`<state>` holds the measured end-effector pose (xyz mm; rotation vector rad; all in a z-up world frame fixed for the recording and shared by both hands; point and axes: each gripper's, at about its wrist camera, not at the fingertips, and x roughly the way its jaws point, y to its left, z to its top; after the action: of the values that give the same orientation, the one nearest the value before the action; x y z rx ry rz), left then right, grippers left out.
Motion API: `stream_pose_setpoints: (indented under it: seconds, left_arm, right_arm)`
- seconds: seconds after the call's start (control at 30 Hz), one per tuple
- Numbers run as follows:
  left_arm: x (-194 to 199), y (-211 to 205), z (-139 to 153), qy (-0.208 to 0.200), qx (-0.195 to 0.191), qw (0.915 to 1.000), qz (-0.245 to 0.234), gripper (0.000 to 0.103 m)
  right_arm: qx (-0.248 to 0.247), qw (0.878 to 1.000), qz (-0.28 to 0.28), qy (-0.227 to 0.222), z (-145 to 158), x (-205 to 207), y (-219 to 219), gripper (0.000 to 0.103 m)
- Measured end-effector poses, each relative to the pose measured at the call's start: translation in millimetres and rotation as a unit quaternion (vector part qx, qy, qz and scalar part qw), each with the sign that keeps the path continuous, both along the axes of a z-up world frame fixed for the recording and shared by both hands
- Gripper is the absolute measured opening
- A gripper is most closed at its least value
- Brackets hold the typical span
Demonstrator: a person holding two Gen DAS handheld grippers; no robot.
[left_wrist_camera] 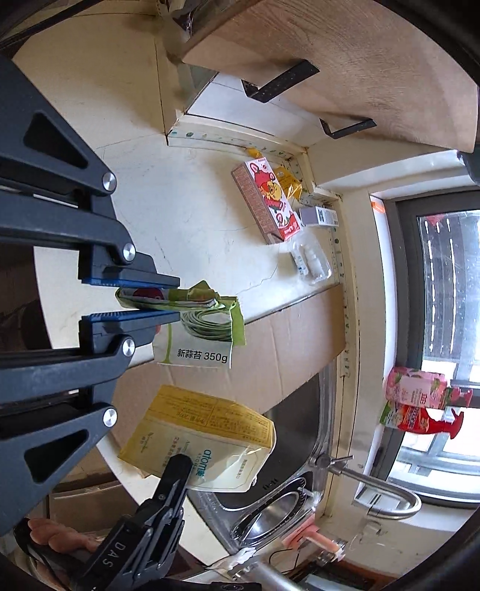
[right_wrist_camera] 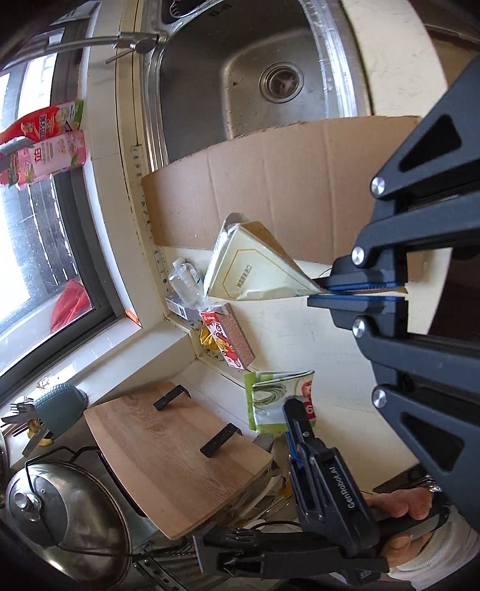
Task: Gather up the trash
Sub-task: 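Carry the packet and atomy bag down toward the black trash bin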
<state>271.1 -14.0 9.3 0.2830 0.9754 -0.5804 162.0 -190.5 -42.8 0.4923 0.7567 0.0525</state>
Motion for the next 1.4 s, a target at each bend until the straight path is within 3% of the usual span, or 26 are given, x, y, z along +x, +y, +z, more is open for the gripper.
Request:
stream_pose_setpoints:
  seconds: [0.3,0.53,0.67,1.03,1.4]
  left_arm:
    - [-56,-21,15,-0.013,0.001,0.9993,-0.035,0.008]
    - [-103,-25,32,-0.027,-0.006,0.9996,-0.009,0.008]
    - [-136,-27,25,-0.016,-0.006,0.9998,0.005,0.008]
    - [-209,-18,-27,0.023,0.014,0.9991,0.032,0.008]
    - [-232,0,-125,0.096,0.047,0.9924,0.06,0.008]
  right_arm:
    - [-0.018,1.0,-0.012,-0.007,10,-74,3,0.002]
    - [-0.03,0.999,0.016,-0.022,21,-117,-4,0.002]
    - [-0.034,0.999,0.04,-0.016,19,-141,-10,0.002]
    - [-0.035,0.996,0.078,0.03,-27,-185,-15,0.002]
    - [-0.029,0.987,0.101,0.12,-118,-184,0,0.002]
